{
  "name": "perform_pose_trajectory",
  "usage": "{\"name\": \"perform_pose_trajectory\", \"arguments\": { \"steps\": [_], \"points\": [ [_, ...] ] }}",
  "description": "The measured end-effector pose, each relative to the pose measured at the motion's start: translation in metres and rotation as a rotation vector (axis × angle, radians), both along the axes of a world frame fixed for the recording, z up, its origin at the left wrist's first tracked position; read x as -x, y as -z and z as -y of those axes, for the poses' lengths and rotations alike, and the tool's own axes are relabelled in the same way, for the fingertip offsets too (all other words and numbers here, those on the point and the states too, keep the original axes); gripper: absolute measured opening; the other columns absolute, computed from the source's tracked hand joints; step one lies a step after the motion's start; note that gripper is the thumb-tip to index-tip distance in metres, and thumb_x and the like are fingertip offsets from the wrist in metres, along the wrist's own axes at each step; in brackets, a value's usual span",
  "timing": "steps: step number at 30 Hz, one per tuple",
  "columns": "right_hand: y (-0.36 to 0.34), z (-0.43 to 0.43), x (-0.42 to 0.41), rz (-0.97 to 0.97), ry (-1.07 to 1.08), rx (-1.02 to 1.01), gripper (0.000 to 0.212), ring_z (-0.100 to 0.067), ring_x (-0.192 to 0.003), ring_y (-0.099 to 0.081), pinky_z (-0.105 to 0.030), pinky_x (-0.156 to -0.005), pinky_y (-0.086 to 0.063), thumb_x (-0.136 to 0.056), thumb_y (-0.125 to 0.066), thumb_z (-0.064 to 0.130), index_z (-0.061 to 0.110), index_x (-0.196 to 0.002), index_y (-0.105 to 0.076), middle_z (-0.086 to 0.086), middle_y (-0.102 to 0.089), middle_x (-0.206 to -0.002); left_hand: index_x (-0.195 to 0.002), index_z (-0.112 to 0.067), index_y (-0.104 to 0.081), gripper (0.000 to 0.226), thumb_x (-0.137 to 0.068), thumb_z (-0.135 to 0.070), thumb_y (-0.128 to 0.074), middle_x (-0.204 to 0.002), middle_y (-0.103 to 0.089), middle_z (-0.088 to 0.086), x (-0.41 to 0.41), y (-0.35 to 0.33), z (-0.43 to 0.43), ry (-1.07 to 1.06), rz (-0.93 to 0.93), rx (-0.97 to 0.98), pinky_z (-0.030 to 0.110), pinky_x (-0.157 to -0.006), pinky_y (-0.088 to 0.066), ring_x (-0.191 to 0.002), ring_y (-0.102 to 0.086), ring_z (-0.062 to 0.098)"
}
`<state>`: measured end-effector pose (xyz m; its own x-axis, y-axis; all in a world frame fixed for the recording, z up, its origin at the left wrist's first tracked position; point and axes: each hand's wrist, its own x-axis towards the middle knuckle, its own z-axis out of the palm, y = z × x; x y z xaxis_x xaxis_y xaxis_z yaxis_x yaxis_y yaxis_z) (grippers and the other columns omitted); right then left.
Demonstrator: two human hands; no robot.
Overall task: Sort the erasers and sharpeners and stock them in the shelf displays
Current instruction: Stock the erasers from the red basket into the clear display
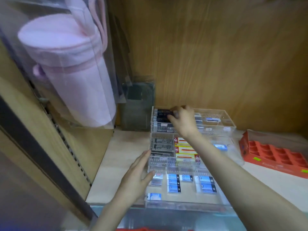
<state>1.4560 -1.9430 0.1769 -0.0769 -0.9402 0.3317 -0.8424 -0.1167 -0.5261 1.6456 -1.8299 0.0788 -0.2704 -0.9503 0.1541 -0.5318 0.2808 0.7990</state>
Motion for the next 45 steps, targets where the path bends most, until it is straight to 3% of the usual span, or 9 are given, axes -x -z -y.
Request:
{"name": "perform_pose_trajectory", "arguments": {
  "steps": [5, 10, 15, 21, 26, 29, 35, 39, 45],
  "points": [
    [0.034, -0.14, 0.014, 0.141, -0.144, 0.166, 0.022, -0.016, -0.093, -0.05, -0.017, -0.079, -0.032, -0.089, -0.049, 0.016, 0.008, -0.103, -0.064, -0.006, -0.053, -0.101, -0.136, -0.011, -0.047, 0.059, -0.085, -0.041, -0.048, -0.137, -0.044, -0.004, 0.003, -0.013, -0.05, -0.027, 0.029, 0.119, 0.014, -0.109, -0.023, -0.129, -0.04, 0.011],
    [0.094, -0.251, 0.032, 0.067, -0.269, -0.131, 0.024, -0.01, -0.077, -0.054, -0.023, -0.073, -0.04, -0.089, -0.049, 0.019, 0.009, -0.107, -0.061, -0.001, -0.056, -0.095, -0.116, -0.005, -0.06, 0.046, -0.086, -0.034, -0.043, -0.118, -0.056, 0.01, 0.004, 0.006, -0.118, 0.044, 0.076, 0.178, 0.014, -0.1, -0.03, -0.113, -0.049, 0.012],
    [0.182, -0.314, 0.042, -0.124, -0.37, -0.685, 0.021, -0.029, -0.097, -0.06, -0.036, -0.082, -0.044, -0.091, -0.052, 0.015, 0.007, -0.109, -0.061, -0.012, -0.066, -0.106, -0.112, -0.005, -0.06, 0.042, -0.086, -0.034, -0.044, -0.109, -0.057, 0.009, -0.004, 0.075, -0.169, 0.267, 0.242, -0.081, 0.024, -0.092, -0.037, -0.102, -0.055, 0.018],
    [0.288, -0.362, 0.037, -0.041, -0.248, -0.99, 0.026, -0.03, -0.098, -0.058, -0.034, -0.082, -0.043, -0.092, -0.051, 0.011, 0.005, -0.117, -0.057, -0.017, -0.062, -0.109, -0.114, 0.001, -0.056, 0.028, -0.088, -0.007, -0.061, -0.113, -0.054, 0.021, -0.04, 0.182, -0.202, 0.156, 0.379, -0.463, 0.034, -0.087, -0.042, -0.103, -0.056, 0.034],
    [0.361, -0.387, 0.015, 0.126, -0.137, -1.166, 0.028, -0.026, -0.085, -0.052, -0.035, -0.078, -0.047, -0.088, -0.06, 0.012, 0.004, -0.114, -0.054, -0.011, -0.054, -0.086, -0.125, 0.0, -0.05, 0.046, -0.085, -0.016, -0.068, -0.124, -0.047, 0.024, -0.059, 0.257, -0.232, 0.03, 0.497, -0.702, 0.034, -0.086, -0.04, -0.109, -0.051, 0.036],
    [0.388, -0.399, -0.004, 0.305, 0.007, -1.303, 0.037, -0.019, -0.089, -0.048, -0.028, -0.08, -0.042, -0.087, -0.063, 0.021, 0.007, -0.119, -0.05, -0.003, -0.05, -0.095, -0.133, -0.003, -0.043, 0.058, -0.084, -0.02, -0.07, -0.13, -0.041, 0.022, -0.054, 0.288, -0.246, 0.001, 0.525, -0.84, 0.034, -0.086, -0.039, -0.114, -0.049, 0.036],
    [0.427, -0.418, -0.04, 0.399, 0.15, -1.245, 0.084, -0.034, -0.115, -0.049, -0.043, -0.092, -0.048, -0.073, -0.079, 0.026, 0.013, -0.138, -0.028, -0.016, -0.042, -0.129, -0.142, -0.006, -0.037, 0.07, -0.083, -0.017, -0.072, -0.139, -0.034, 0.018, -0.042, 0.328, -0.249, 0.065, 0.446, -0.82, 0.039, -0.1, -0.042, -0.12, -0.049, 0.034],
    [0.438, -0.417, -0.064, 0.526, 0.369, -1.19, 0.095, -0.034, -0.126, -0.039, -0.042, -0.1, -0.045, -0.074, -0.079, 0.024, 0.014, -0.144, -0.017, -0.015, -0.023, -0.14, -0.142, -0.014, -0.035, 0.079, -0.077, -0.033, -0.075, -0.139, -0.033, 0.012, -0.034, 0.341, -0.24, 0.07, 0.61, -0.743, 0.04, -0.101, -0.039, -0.127, -0.038, 0.031],
    [0.453, -0.404, -0.073, 0.334, 0.366, -0.971, 0.098, -0.033, -0.115, -0.043, -0.039, -0.098, -0.043, -0.07, -0.08, 0.015, 0.021, -0.146, -0.019, -0.015, -0.026, -0.135, -0.143, -0.013, -0.029, 0.084, -0.077, -0.041, -0.072, -0.133, -0.035, 0.018, -0.026, 0.352, -0.232, 0.074, 0.769, -0.643, 0.041, -0.097, -0.037, -0.122, -0.038, 0.035]
  ]
}}
